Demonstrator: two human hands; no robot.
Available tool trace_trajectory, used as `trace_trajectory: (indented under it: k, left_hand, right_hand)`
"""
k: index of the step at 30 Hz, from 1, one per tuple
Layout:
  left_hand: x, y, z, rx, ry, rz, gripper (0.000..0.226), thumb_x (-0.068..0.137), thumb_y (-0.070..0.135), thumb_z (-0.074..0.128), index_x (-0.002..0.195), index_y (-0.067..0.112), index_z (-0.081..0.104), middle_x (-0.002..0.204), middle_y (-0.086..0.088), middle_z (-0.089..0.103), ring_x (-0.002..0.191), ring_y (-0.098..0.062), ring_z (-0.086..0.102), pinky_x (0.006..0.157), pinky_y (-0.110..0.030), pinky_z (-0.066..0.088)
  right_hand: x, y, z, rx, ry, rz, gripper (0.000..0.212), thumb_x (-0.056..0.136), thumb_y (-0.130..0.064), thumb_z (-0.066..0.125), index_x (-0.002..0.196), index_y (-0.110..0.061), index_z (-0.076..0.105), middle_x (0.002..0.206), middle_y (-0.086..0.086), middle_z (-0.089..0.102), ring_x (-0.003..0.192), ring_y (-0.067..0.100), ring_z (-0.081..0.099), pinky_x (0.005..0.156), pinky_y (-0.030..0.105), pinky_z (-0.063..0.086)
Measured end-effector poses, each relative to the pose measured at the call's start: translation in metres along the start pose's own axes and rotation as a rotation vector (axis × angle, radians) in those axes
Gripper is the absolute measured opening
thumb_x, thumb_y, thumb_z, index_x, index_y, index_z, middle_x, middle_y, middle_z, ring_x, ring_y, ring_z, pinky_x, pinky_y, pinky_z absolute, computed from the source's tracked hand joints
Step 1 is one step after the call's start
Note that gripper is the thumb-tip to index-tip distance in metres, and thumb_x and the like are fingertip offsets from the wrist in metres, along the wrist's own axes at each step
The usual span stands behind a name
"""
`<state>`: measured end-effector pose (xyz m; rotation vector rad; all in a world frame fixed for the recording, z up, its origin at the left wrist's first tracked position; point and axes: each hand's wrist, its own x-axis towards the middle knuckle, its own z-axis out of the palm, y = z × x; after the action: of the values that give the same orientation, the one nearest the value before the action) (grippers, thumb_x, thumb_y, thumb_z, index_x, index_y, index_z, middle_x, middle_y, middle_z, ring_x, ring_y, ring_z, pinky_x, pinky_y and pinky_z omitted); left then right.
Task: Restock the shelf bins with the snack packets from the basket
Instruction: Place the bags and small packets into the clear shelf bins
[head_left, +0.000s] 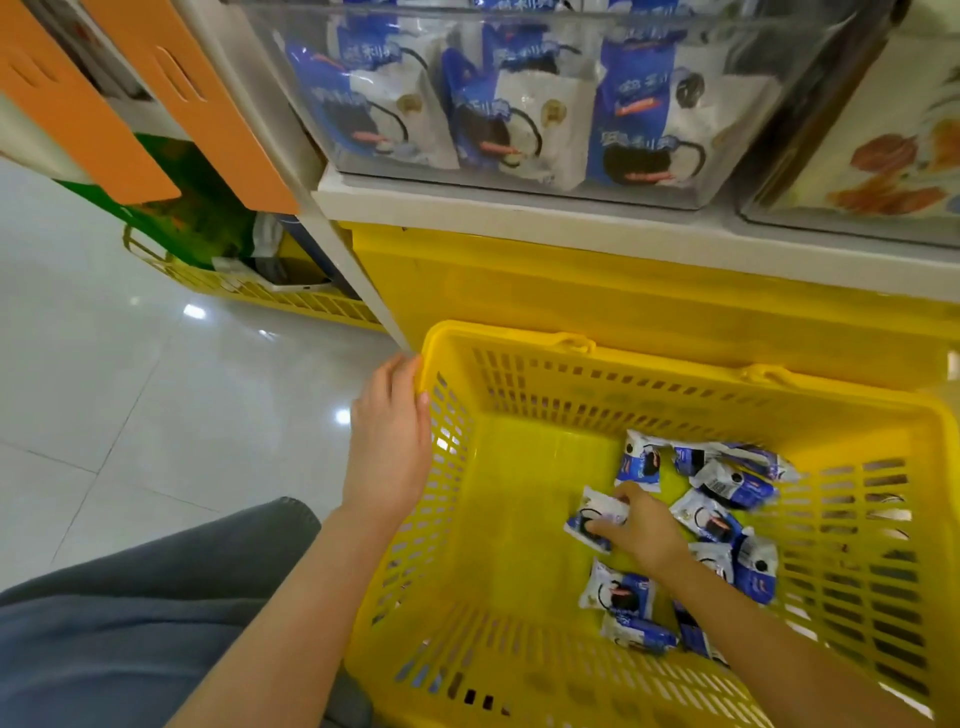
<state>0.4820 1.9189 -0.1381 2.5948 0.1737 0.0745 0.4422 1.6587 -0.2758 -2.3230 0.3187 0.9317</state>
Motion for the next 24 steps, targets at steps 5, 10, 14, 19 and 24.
trace_trajectory:
  k: [5, 10, 14, 19, 24]
  left_hand:
    - [-0.024, 0.032, 0.021, -0.161, -0.142, 0.126, 0.038, 0.094, 0.02, 0.05, 0.131, 0.011, 0.045, 0.13, -0.007, 0.046, 0.121, -0.021, 0.042, 0.1, -0.033, 0.034]
    - [-0.047, 0.04, 0.051, -0.425, -0.709, -0.167, 0.044, 0.086, 0.027, 0.064, 0.124, 0.013, 0.047, 0.121, -0.005, 0.056, 0.106, -0.014, 0.054, 0.089, -0.026, 0.044]
    - [-0.054, 0.04, 0.052, -0.498, -0.682, -0.099, 0.018, 0.085, 0.026, 0.066, 0.085, 0.02, 0.05, 0.073, 0.01, 0.054, 0.062, 0.004, 0.051, 0.055, -0.016, 0.039]
    - [-0.055, 0.034, 0.046, -0.575, -0.613, -0.163, 0.014, 0.085, 0.019, 0.066, 0.084, 0.02, 0.052, 0.077, 0.008, 0.06, 0.064, 0.009, 0.054, 0.057, -0.01, 0.04]
    - [-0.054, 0.03, 0.045, -0.64, -0.562, -0.25, 0.013, 0.084, 0.017, 0.067, 0.092, 0.02, 0.057, 0.092, -0.002, 0.068, 0.086, -0.016, 0.065, 0.075, -0.031, 0.052]
  right_hand:
    - [-0.021, -0.032, -0.03, 0.145, -0.074, -0.206, 0.053, 0.085, -0.037, 0.066, 0.129, -0.013, 0.051, 0.125, -0.001, 0.054, 0.117, 0.023, 0.054, 0.089, 0.028, 0.043]
    - [-0.056, -0.063, -0.045, 0.42, -0.096, -0.431, 0.025, 0.086, -0.022, 0.064, 0.067, -0.039, 0.063, 0.06, -0.02, 0.06, 0.06, -0.003, 0.061, 0.062, 0.021, 0.054]
    - [-0.067, -0.049, -0.047, 0.581, -0.063, -0.373, 0.012, 0.087, -0.021, 0.063, 0.097, -0.027, 0.061, 0.083, -0.011, 0.069, 0.077, 0.003, 0.068, 0.067, 0.017, 0.053]
    - [-0.049, 0.006, -0.038, 0.204, -0.085, -0.186, 0.032, 0.091, -0.022, 0.06, 0.12, -0.01, 0.057, 0.117, 0.004, 0.061, 0.111, 0.02, 0.058, 0.089, 0.023, 0.046]
    - [-0.043, 0.05, -0.005, 0.04, -0.422, -0.031, 0.052, 0.083, -0.015, 0.07, 0.127, 0.0, 0.047, 0.123, 0.015, 0.055, 0.12, 0.027, 0.051, 0.1, 0.033, 0.043]
